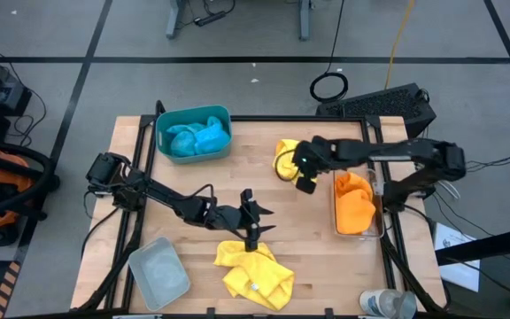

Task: Sort microfiber towel by color & place in baskets
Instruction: Put the top yellow microfiber cloth into the gray bin

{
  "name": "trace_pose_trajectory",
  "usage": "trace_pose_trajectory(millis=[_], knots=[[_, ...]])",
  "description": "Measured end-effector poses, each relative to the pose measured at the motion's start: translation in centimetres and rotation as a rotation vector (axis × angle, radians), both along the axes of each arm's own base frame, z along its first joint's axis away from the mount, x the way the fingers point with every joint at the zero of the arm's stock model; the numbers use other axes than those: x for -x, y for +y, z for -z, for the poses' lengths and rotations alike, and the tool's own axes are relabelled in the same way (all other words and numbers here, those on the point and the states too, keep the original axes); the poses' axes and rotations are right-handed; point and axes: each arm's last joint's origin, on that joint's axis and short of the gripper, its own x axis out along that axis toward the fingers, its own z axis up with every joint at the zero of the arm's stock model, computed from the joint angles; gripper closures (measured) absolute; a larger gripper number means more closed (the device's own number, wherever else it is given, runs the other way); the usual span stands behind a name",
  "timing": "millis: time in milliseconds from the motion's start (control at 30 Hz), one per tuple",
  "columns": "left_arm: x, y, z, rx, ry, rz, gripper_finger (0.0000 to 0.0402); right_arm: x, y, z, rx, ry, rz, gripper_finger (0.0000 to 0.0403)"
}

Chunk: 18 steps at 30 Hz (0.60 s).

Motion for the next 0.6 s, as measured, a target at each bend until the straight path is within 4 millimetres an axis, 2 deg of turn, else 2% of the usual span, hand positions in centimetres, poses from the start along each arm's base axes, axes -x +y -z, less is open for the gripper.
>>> trace_pose_trajectory(millis=[200,400,500,600], knots=[[0.3,-0.7,0.3,0.027,0.031,0.005,0.0199,-1.6,-3.6,5.0,-0.047,0.127,-0.004,0.0266],[0.5,-1.1,0.3,0.025,0.029,0.011,0.0199,-3.5,-4.8,8.9,-0.044,0.143,-0.018,0.0167],[0.5,-1.1,0.3,0.025,0.029,0.010,0.0199,-3.9,-5.0,9.9,-0.045,0.143,-0.003,0.0143],[0.5,-1.1,0.3,0.024,0.029,0.010,0.0199,-4.1,-5.1,10.2,-0.051,0.133,0.027,0.0146]])
